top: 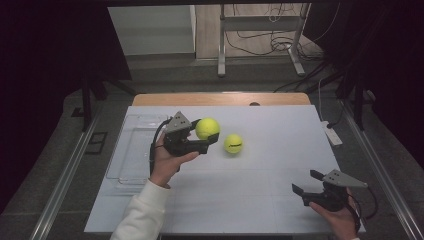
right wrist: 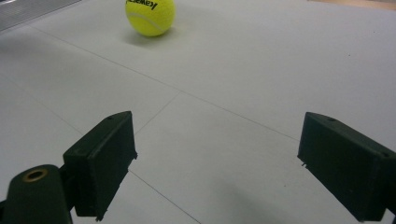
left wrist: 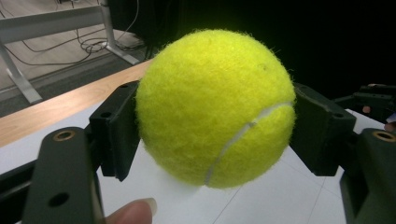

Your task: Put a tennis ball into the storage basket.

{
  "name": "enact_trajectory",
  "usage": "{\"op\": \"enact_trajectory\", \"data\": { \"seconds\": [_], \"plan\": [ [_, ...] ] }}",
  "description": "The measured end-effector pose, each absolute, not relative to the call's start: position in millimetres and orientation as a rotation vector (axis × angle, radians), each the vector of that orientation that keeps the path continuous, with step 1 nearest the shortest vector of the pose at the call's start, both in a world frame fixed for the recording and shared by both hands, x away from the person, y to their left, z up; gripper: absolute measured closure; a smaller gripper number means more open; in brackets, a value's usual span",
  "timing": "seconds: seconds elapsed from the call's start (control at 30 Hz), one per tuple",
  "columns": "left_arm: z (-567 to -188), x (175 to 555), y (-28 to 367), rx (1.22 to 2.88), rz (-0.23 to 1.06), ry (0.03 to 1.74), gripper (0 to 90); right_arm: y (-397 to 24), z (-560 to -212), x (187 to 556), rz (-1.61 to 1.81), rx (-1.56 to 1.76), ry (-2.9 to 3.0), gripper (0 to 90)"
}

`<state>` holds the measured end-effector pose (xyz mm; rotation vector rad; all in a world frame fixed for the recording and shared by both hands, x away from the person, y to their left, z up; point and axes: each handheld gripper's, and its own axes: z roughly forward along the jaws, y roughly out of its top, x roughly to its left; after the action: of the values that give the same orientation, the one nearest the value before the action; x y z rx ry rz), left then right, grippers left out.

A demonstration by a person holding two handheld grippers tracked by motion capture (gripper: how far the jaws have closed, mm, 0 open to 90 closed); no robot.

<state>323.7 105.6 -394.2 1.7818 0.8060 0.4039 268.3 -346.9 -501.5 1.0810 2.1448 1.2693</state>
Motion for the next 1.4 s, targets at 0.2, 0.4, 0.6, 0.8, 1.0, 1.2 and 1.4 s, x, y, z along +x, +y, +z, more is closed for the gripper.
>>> {"op": "enact_trajectory", "data": {
  "seconds": [0.2,0.4,0.6,0.8,1.0,1.2,1.4],
  "plan": [
    [-392.8,324.1,111.7,1.767,0.41,0.82,26.6,-346.8,-501.5,268.3,1.269,1.083,2.144,11.3],
    [-391.5,324.2,115.4,1.757,0.416,0.826,26.6,-347.0,-501.4,268.2,1.269,1.082,2.144,11.3],
    [-390.3,324.3,119.6,1.748,0.428,0.837,26.6,-347.0,-501.7,268.4,1.269,1.083,2.144,11.3],
    [-389.1,324.2,123.7,1.738,0.434,0.846,26.6,-347.1,-501.6,268.2,1.268,1.083,2.143,11.3],
    [-388.7,324.9,127.5,1.731,0.439,0.854,26.6,-347.0,-501.6,268.3,1.268,1.082,2.144,11.4],
    [-389.2,326.1,131.9,1.725,0.447,0.869,26.6,-347.2,-501.6,268.3,1.268,1.08,2.143,11.3],
    [-389.3,326.9,135.8,1.72,0.453,0.88,26.6,-347.3,-501.7,268.3,1.269,1.081,2.142,11.3]
  ]
}}
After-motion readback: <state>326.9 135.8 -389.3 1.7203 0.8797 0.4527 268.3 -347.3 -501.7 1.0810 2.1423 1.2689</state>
